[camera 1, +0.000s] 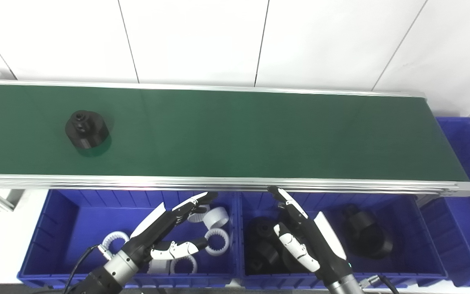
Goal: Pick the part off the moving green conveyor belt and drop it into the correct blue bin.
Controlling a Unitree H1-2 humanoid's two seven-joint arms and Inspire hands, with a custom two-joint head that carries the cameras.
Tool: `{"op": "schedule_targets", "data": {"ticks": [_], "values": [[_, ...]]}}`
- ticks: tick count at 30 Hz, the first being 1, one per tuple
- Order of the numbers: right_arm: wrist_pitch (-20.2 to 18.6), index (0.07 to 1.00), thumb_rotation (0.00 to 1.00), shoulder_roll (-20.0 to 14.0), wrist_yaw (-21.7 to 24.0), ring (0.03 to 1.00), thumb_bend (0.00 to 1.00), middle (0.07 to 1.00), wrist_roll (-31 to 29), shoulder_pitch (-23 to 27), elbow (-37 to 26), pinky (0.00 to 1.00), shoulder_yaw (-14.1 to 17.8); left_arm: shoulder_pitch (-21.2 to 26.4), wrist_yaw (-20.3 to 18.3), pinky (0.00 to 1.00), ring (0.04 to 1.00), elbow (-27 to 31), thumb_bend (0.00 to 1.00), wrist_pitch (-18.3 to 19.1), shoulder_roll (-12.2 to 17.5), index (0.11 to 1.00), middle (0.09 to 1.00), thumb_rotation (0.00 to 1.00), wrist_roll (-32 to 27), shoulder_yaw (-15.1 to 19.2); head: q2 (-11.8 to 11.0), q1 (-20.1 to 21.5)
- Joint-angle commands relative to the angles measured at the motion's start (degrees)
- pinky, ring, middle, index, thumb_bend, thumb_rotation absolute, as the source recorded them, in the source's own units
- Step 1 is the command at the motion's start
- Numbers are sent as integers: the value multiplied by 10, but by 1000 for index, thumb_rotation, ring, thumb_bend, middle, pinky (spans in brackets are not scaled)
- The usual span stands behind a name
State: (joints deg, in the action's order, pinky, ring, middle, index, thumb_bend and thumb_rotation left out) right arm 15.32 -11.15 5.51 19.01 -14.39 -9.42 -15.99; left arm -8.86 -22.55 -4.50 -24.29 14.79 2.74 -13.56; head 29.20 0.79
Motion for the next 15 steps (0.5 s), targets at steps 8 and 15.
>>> {"op": "schedule_targets", "data": {"ticks": [8,15], "values": [[61,912,897,2,-15,895,396,942,9,1,32,812,0,13,13,845,914,-11,396,-26,0,892,929,511,-6,-1,-14,4],[60,934,941,2,-13,928,410,960,9,0,30,860,4,14,17,845,910,-3,394,-25,-1,891,924,512,-4,-1,-4,3]]}}
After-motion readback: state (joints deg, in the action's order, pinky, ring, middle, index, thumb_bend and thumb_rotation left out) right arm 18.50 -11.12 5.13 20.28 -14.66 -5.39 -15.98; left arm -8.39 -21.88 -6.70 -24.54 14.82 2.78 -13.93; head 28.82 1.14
